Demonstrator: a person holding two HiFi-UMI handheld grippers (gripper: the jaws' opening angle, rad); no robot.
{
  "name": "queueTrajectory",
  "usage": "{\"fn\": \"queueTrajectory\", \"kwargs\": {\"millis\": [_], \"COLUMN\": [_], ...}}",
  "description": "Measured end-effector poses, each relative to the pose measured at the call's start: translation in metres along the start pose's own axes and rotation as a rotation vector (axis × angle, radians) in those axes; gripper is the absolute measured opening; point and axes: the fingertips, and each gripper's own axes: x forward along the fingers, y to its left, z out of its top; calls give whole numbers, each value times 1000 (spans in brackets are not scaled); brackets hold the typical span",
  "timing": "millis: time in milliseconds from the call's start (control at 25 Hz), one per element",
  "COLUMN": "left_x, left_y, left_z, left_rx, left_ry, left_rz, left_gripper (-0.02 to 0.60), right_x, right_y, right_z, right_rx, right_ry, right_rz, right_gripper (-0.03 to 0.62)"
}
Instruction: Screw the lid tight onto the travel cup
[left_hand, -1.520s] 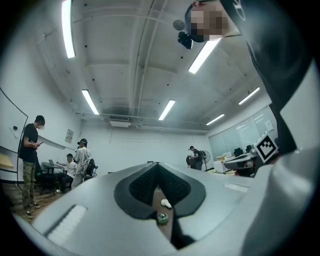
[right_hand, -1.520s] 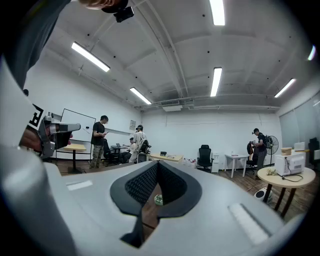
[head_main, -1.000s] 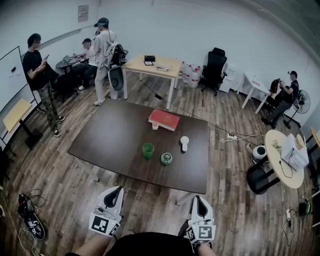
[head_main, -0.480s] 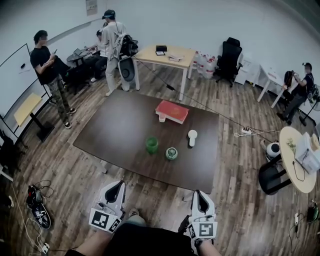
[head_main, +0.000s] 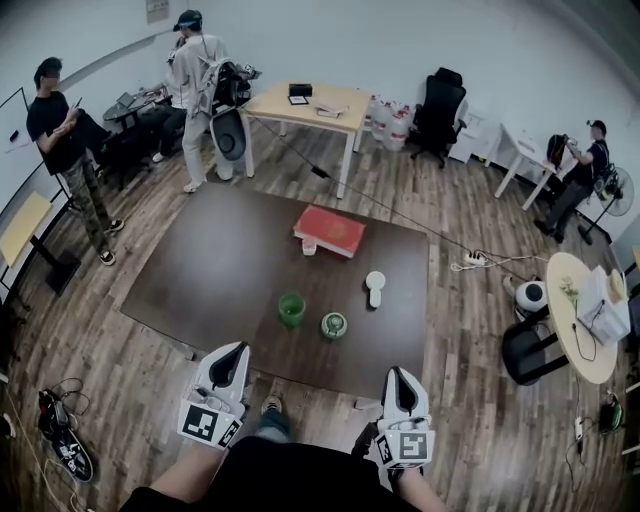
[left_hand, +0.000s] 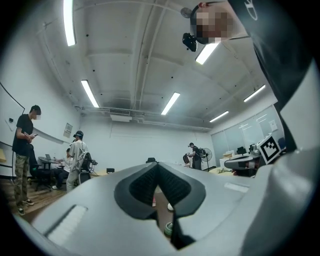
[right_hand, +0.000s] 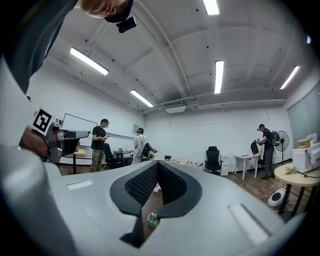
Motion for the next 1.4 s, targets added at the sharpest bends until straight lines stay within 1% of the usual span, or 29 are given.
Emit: {"fn": "queueTrajectory", "kwargs": {"millis": [200, 320, 400, 600, 760, 880, 1040, 1120, 1200, 1240, 1280, 1320, 1400], "left_x": [52, 76, 89, 120, 141, 153, 165, 169, 172, 175, 178, 182, 187], "left_y": [58, 84, 100, 136, 145, 146, 143, 143, 136, 130, 124, 119, 113], "left_z": [-10, -16, -23, -43, -53, -51, -50, -48, -42, -40, -40, -41, -54], "left_rx": [-34, -52, -63, -90, -113, -110, -103, -103, -90, -73, -57, -48, -46], "left_ry": [-18, -16, -16, -14, 5, -14, -18, -39, -99, -123, -133, -131, -79], "left_rz": [-70, -108, -131, -159, -162, -154, -142, -140, -176, -202, -220, -232, -248], "left_gripper": [0, 0, 0, 0, 0, 0, 0, 0, 2, 211, 579, 588, 588], "right_x": [71, 103, 121, 161, 181, 195, 208, 213, 216, 217, 218, 218, 219], "right_y": [12, 12, 13, 19, 16, 11, 1, -3, -6, -8, -10, -12, -17], "right_z": [10, 14, 14, 9, 4, 2, 4, 3, 3, 2, 2, 2, 0], "right_rx": [-8, 10, 0, -23, -13, -2, 1, 13, 15, 14, 12, 9, 13], "right_ry": [19, 34, 43, 61, 80, 88, 86, 89, 90, 90, 91, 93, 95], "right_rz": [-45, -91, -118, -144, -142, -126, -107, -101, -89, -80, -71, -66, -60], "right_gripper": [8, 8, 8, 8, 8, 8, 8, 8, 8, 8, 8, 8, 8]}}
